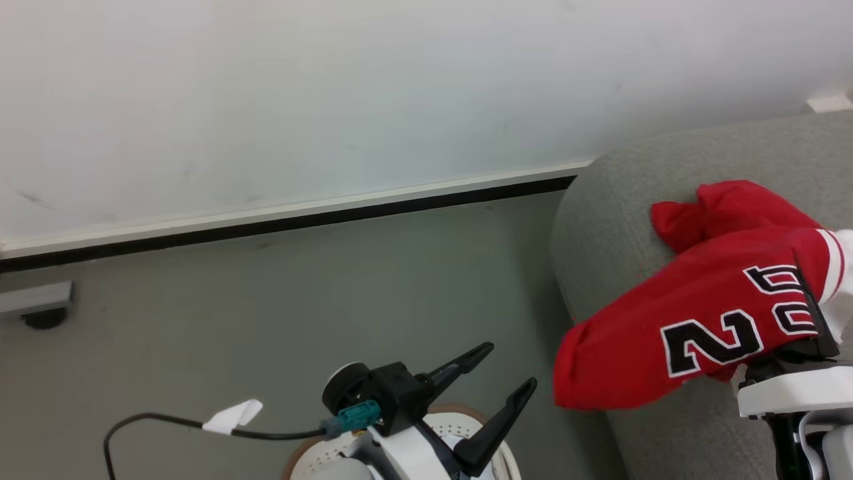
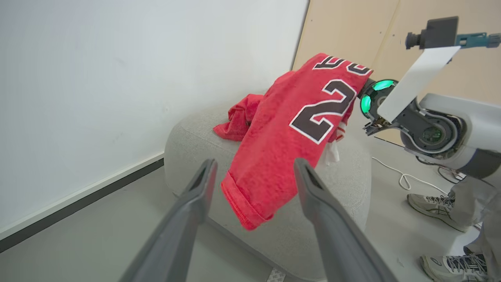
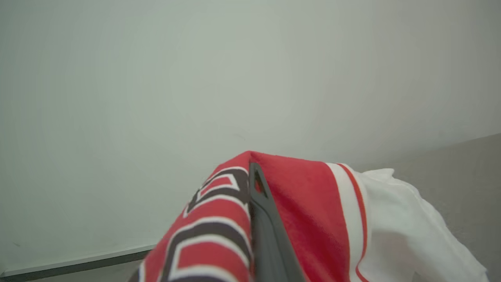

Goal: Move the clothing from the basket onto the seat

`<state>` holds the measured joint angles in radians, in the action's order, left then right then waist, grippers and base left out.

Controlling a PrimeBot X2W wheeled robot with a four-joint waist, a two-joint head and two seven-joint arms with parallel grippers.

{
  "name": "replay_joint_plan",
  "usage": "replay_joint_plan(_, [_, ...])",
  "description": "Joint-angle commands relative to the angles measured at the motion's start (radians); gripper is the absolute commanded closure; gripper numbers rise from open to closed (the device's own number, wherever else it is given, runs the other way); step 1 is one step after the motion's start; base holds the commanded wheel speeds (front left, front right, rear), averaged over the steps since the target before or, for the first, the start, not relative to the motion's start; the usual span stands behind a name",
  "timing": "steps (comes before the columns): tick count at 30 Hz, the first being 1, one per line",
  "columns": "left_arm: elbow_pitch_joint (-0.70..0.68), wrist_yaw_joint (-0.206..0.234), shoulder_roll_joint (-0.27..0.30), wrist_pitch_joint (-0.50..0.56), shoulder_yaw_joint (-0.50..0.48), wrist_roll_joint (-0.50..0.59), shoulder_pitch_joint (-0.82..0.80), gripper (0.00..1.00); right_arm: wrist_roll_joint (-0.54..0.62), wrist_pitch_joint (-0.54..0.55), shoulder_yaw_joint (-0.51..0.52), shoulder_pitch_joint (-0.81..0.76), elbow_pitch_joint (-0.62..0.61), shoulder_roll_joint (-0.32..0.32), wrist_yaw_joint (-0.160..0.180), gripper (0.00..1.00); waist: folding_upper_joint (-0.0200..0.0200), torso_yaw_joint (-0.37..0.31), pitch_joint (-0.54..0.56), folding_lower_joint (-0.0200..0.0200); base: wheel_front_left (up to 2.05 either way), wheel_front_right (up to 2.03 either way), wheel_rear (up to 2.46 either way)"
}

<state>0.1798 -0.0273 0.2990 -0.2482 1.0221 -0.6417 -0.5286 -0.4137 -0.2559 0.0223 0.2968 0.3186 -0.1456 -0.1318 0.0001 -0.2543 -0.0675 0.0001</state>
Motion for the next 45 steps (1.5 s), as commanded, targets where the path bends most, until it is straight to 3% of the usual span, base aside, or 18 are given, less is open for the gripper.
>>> replay_joint_plan(1, [-0.003,0.004,0.009,-0.005,-0.003,0.012,-0.001,0.0,0.009,0.003,0.005,-0.016,-0.015,-0.001,0.002,1.0,-0.0001,-0.042,-0.009,-0.0001,0.0,0.0,0.0])
replay_joint_plan(11, [-0.004,0.017,0.025,-0.008,-0.002,0.034,-0.007,0.0,0.026,0.052,0.015,-0.096,-0.102,-0.005,0.002,1.0,-0.0001,-0.162,-0.024,-0.0001,0.0,0.0,0.0])
replay_joint_plan(19, [-0.005,0.02,0.021,-0.01,0.0,0.041,-0.004,0.0,0.019,0.073,0.01,-0.115,-0.137,-0.004,0.002,1.0,-0.0001,-0.193,-0.026,-0.0001,0.0,0.0,0.0])
replay_joint_plan(31, [-0.017,0.007,0.041,-0.006,-0.006,0.017,-0.005,0.0,0.011,0.108,0.026,-0.033,-0.165,-0.051,0.002,1.0,-0.0001,-0.151,-0.071,-0.0001,0.0,0.0,0.0])
replay_joint_plan(45, [-0.169,0.002,0.195,0.035,-0.037,0.027,-0.03,0.0,0.077,0.285,0.202,0.248,-0.217,-0.168,0.002,1.0,-0.0001,-0.059,-0.266,-0.0001,0.0,0.0,0.0])
